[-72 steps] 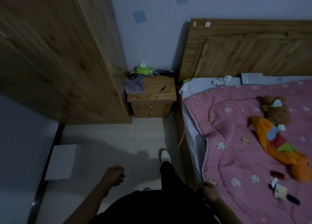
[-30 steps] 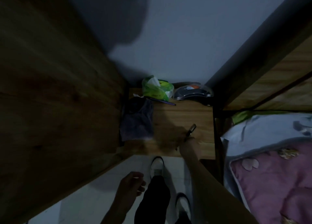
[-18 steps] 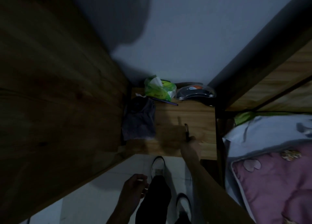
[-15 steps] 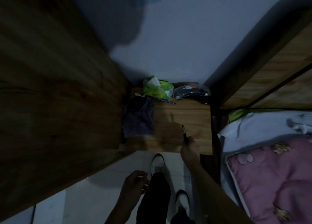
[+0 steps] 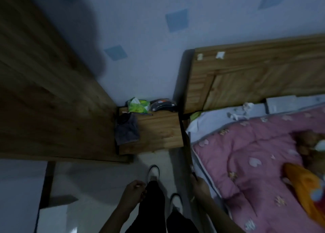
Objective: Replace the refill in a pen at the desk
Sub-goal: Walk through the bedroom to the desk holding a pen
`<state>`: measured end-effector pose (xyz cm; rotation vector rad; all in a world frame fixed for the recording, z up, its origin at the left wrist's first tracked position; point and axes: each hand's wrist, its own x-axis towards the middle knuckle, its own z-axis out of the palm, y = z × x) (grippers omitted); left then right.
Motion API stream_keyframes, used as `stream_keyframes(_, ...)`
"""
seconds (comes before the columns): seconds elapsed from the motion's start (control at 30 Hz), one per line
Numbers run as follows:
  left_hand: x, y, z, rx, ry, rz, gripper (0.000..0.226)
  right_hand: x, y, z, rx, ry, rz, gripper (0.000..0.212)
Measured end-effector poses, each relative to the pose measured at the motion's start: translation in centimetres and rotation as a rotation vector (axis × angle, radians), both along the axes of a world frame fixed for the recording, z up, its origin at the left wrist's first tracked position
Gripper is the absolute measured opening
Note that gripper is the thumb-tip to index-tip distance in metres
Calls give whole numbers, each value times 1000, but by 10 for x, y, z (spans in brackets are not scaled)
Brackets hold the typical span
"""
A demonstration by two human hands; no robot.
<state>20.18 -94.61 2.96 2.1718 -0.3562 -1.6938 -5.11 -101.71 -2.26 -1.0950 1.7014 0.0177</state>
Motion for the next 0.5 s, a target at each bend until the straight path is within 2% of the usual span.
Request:
stream_keyframes(0.1,-16,-2,11,-18,0,-134,14,-43,40,18,-23,74,-76,35)
stream_keyframes(0.13,-20,-5,14,-28,-9,-178,14,-54,52,28,2,78,-170,30)
stream_keyframes(0.17,-24,-10,16,-44,-22,-229,14,-67,64,32,-79,102,-226,26)
stream_keyframes(0.2,-29,-14,18,-57,-30,-282,14,-78,75,38,-58,1,-340,19)
stream_keyframes(0.23,-33,-18,19,-64,-31,-326,13,-86,88,40,-70,-45,-322,17)
stream_keyframes(0.27,-38,-25,19,-61,-25,-367,13,-95,99,37,-135,-50,-345,23)
stream_keyframes(0.33,-48,-39,20,-51,-18,-478,16,-102,122,44,-130,-12,-512,32)
stream_keyframes(0.43,-66,-62,22,-81,-31,-667,19,-101,155,53,-22,77,-570,41)
stream_keyframes(0.5,-78,-74,25,-107,-52,-790,22,-92,174,61,9,93,-751,42)
